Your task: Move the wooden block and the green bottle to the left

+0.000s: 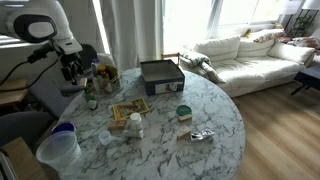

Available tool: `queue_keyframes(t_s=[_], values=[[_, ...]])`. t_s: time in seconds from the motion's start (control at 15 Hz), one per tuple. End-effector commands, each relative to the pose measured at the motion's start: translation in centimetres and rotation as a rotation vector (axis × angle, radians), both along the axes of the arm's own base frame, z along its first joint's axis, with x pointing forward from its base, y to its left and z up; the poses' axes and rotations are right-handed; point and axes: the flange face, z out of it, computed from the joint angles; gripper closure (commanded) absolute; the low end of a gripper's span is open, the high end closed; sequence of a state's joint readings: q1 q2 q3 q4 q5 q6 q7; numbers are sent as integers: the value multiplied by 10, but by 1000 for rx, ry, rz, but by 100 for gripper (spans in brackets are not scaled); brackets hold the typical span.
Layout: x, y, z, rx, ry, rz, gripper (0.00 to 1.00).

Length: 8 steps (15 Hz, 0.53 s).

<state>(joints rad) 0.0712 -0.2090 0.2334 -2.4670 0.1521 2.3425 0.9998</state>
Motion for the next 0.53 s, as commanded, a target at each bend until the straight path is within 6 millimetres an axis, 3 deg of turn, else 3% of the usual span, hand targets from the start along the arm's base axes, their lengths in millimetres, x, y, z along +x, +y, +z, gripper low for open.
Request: queue_keyframes(t_s=[0.0,0.47], values=[[0,0,0,0,0,0,0],[5,-5,-1,58,-37,172,0]])
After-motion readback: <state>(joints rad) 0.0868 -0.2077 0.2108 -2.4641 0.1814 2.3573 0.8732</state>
